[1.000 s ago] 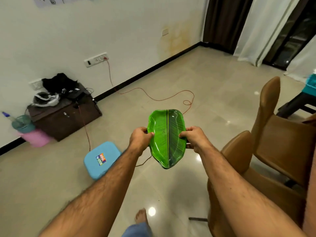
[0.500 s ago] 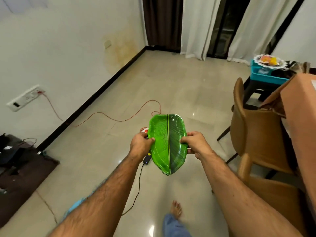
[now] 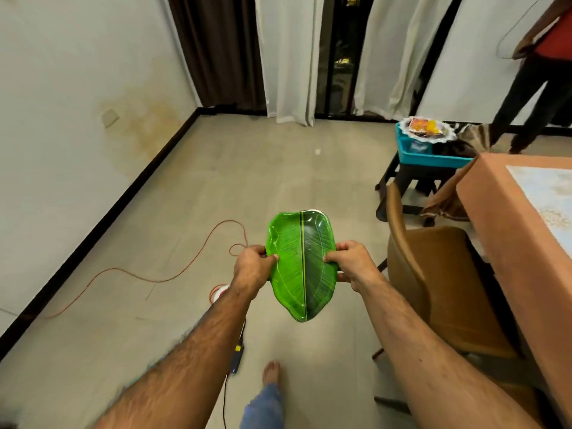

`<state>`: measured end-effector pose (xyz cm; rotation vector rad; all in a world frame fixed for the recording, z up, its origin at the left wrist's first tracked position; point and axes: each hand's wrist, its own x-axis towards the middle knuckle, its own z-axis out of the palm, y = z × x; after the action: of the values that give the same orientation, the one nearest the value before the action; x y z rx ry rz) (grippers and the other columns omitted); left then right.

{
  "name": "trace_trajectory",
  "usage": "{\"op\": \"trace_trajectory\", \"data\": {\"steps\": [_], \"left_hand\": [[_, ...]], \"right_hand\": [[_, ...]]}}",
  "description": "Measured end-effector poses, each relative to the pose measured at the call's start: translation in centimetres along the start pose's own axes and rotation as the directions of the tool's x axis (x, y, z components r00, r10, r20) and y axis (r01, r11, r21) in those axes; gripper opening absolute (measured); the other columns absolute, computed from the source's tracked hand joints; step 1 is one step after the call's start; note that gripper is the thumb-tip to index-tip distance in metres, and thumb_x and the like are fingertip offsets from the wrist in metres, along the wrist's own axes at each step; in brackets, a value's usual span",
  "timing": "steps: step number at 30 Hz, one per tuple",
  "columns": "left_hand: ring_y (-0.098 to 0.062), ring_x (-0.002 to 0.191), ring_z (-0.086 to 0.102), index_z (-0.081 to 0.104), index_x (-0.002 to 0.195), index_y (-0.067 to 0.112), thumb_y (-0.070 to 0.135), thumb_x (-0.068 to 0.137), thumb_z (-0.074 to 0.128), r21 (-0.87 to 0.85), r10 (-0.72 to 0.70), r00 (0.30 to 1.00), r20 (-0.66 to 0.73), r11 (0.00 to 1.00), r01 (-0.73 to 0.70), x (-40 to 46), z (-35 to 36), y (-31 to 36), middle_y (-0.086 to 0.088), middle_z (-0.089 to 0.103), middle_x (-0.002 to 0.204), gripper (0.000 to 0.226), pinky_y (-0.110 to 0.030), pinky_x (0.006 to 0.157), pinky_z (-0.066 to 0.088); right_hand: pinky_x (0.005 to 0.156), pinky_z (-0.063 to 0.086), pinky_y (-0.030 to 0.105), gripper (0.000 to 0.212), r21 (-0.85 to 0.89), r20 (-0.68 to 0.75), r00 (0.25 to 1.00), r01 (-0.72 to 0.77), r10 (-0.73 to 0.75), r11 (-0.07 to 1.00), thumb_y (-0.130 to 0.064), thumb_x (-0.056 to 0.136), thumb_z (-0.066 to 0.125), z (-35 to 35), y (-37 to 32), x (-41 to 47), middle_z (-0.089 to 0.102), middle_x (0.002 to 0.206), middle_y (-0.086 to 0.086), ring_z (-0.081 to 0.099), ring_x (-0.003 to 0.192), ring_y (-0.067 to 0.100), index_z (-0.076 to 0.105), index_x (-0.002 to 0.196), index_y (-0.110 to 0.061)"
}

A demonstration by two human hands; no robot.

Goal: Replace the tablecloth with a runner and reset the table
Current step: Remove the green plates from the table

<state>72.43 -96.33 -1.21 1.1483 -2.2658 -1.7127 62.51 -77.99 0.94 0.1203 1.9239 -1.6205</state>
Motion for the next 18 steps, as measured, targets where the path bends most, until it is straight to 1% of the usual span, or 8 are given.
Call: {"op": "trace_trajectory", "data": {"steps": [2, 5, 7, 9, 11, 14, 18], "left_hand": [[-0.026, 0.079, 0.072, 0.069, 0.087, 0.022, 0.016, 0.087, 0.068, 0.002, 0.010, 0.999, 0.033, 1.000, -0.010, 3.7, 0.8, 2.0, -0.005, 0.074, 0.086, 0.005, -0.046, 0.076, 0.061], [-0.026, 0.079, 0.072, 0.070, 0.091, 0.018, 0.017, 0.087, 0.068, 0.016, 0.049, 0.994, 0.094, 0.999, -0.050, 9.9, 1.8, 5.4, -0.005, 0.074, 0.087, 0.005, -0.047, 0.076, 0.061], [-0.025, 0.080, 0.072, 0.069, 0.087, 0.020, 0.016, 0.088, 0.068, 0.032, 0.060, 0.991, 0.122, 0.997, -0.064, 13.5, 2.5, 7.9, -0.005, 0.074, 0.088, 0.004, -0.047, 0.077, 0.061], [-0.026, 0.081, 0.072, 0.066, 0.080, 0.026, 0.015, 0.089, 0.067, 0.046, 0.074, 0.986, 0.147, 0.996, -0.081, 16.1, 3.2, 10.5, -0.006, 0.073, 0.088, 0.014, -0.045, 0.079, 0.060], [-0.028, 0.083, 0.072, 0.065, 0.079, 0.026, 0.014, 0.088, 0.067, 0.065, 0.093, 0.980, 0.177, 0.992, -0.106, 19.6, 4.6, 13.0, -0.007, 0.073, 0.088, 0.015, -0.046, 0.079, 0.060], [-0.028, 0.082, 0.072, 0.066, 0.080, 0.025, 0.015, 0.088, 0.068, 0.075, 0.107, 0.971, 0.214, 0.989, -0.126, 23.7, 6.7, 16.2, -0.006, 0.073, 0.087, 0.013, -0.047, 0.078, 0.060], [-0.029, 0.078, 0.072, 0.067, 0.075, 0.023, 0.014, 0.085, 0.069, 0.094, 0.125, 0.956, 0.266, 0.984, -0.155, 29.6, 11.0, 20.2, -0.007, 0.073, 0.082, 0.015, -0.049, 0.076, 0.060]], "right_hand": [[0.048, 0.052, 0.029, 0.022, 0.011, -0.030, 1.000, -0.001, 0.002, 1.000, 0.007, 0.080, 0.064, -0.3, -1.6, 3.0, 0.063, 0.084, 0.013, 0.064, 0.067, 0.022, 0.056, 0.099, -0.003], [0.049, 0.052, 0.030, 0.020, 0.040, -0.084, 0.996, -0.008, 0.012, 0.999, 0.007, 0.081, 0.064, -0.7, -4.7, 8.0, 0.064, 0.085, 0.014, 0.064, 0.068, 0.023, 0.056, 0.096, -0.004], [0.048, 0.052, 0.029, 0.020, 0.063, -0.117, 0.993, -0.006, 0.014, 0.998, 0.007, 0.081, 0.064, -1.1, -6.8, 11.0, 0.064, 0.085, 0.015, 0.065, 0.068, 0.024, 0.057, 0.097, -0.003], [0.047, 0.052, 0.028, 0.021, 0.093, -0.143, 0.990, 0.004, 0.010, 0.996, 0.007, 0.080, 0.065, -1.5, -8.6, 13.4, 0.066, 0.086, 0.016, 0.065, 0.068, 0.024, 0.058, 0.099, -0.001], [0.046, 0.052, 0.027, 0.022, 0.122, -0.186, 0.982, 0.004, 0.019, 0.993, 0.007, 0.080, 0.065, -2.5, -10.4, 16.2, 0.066, 0.085, 0.016, 0.065, 0.066, 0.024, 0.059, 0.100, 0.000], [0.047, 0.052, 0.027, 0.018, 0.152, -0.221, 0.975, 0.014, 0.021, 0.988, 0.007, 0.080, 0.065, -4.1, -12.5, 19.7, 0.067, 0.082, 0.014, 0.066, 0.062, 0.022, 0.060, 0.094, -0.003], [0.047, 0.052, 0.028, 0.018, 0.173, -0.284, 0.959, 0.039, 0.012, 0.984, 0.009, 0.080, 0.064, -7.3, -15.4, 25.2, 0.065, 0.077, 0.012, 0.064, 0.060, 0.022, 0.057, 0.087, -0.006]]}}
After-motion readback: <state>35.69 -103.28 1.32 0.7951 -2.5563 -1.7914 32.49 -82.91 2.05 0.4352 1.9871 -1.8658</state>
